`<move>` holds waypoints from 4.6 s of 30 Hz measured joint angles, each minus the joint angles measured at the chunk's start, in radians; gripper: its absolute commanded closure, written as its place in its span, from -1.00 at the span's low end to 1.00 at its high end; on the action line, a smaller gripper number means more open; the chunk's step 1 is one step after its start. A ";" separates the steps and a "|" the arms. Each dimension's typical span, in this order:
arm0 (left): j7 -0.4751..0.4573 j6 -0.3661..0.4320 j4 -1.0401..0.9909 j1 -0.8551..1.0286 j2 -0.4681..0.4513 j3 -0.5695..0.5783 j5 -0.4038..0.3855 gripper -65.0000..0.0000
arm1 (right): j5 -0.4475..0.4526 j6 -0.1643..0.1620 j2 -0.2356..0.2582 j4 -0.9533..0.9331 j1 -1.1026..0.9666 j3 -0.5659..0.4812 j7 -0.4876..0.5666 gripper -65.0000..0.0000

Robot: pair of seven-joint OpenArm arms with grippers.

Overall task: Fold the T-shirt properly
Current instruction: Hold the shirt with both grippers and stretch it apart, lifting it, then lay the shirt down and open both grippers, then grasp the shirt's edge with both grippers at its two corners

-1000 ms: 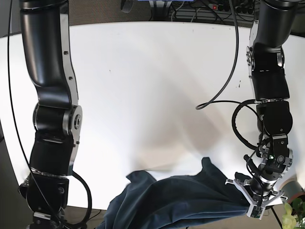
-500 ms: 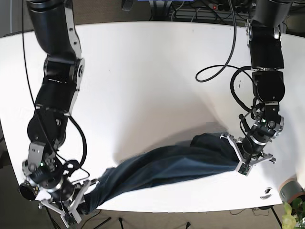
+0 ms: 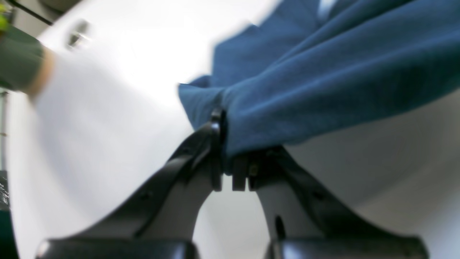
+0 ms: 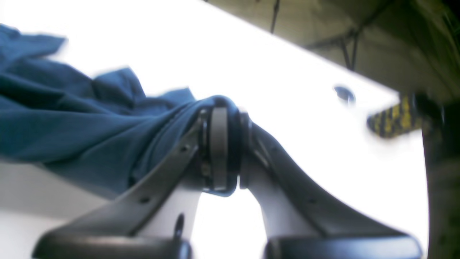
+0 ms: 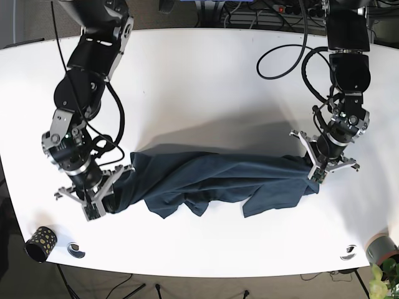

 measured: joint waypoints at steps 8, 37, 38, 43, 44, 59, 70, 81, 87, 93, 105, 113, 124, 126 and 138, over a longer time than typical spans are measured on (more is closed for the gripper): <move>0.000 0.006 0.052 0.153 0.001 -0.091 0.006 0.99 | 0.001 -0.003 -0.058 0.126 -0.226 0.012 -0.002 1.00; -0.007 0.003 0.077 0.368 0.161 -0.367 -0.006 0.98 | 0.433 -0.014 -0.115 0.118 -0.674 0.151 0.008 0.98; -0.006 0.003 0.077 0.372 0.161 -0.368 -0.006 0.98 | 0.438 -0.014 -0.114 0.118 -0.678 0.151 0.008 0.92; -0.004 0.003 0.077 0.388 0.161 -0.372 -0.004 0.64 | 0.445 -0.013 -0.115 0.119 -0.718 0.148 0.008 0.71; -0.002 0.003 0.078 0.393 0.161 -0.372 -0.006 0.47 | 0.445 -0.013 -0.114 0.119 -0.724 0.148 0.007 0.64; 0.147 0.002 0.230 0.326 0.230 -0.487 -0.003 -0.56 | 0.446 -0.011 -0.081 0.119 -0.613 0.146 0.002 -0.43; 0.137 0.002 0.269 0.248 0.230 -0.548 -0.002 -0.56 | 0.443 -0.010 -0.073 0.119 -0.395 0.152 -0.182 -0.43; 0.142 -0.049 0.270 0.237 0.233 -0.554 -0.053 -0.55 | 0.434 -0.010 -0.084 -0.053 -0.248 0.148 -0.262 -0.41; 0.143 -0.148 0.273 0.258 0.247 -0.600 -0.182 -0.55 | 0.428 -0.011 -0.075 -0.288 -0.138 0.148 -0.236 -0.41; 0.292 -0.227 0.273 0.288 0.238 -0.629 -0.294 -0.55 | 0.429 -0.012 -0.036 -0.496 -0.070 0.144 -0.183 -0.41; 0.307 -0.290 0.273 0.302 0.219 -0.607 -0.354 -0.55 | 0.482 -0.001 -0.045 -0.686 -0.031 -0.077 0.047 -0.41; 0.303 -0.290 0.273 0.245 0.196 -0.596 -0.287 -0.55 | 0.498 0.004 -0.051 -0.803 0.002 -0.072 0.177 0.08; 0.305 -0.290 0.270 0.177 0.194 -0.519 -0.097 -0.55 | 0.450 -0.014 -0.054 -0.876 0.063 -0.020 0.146 0.90; 0.301 -0.290 0.270 0.163 0.195 -0.518 -0.092 -0.55 | 0.451 -0.020 -0.051 -0.879 0.066 -0.012 0.144 1.00; 0.303 -0.063 0.058 -0.105 0.193 -0.452 -0.090 -0.57 | 0.440 -0.024 -0.051 -0.824 0.034 -0.014 0.129 1.00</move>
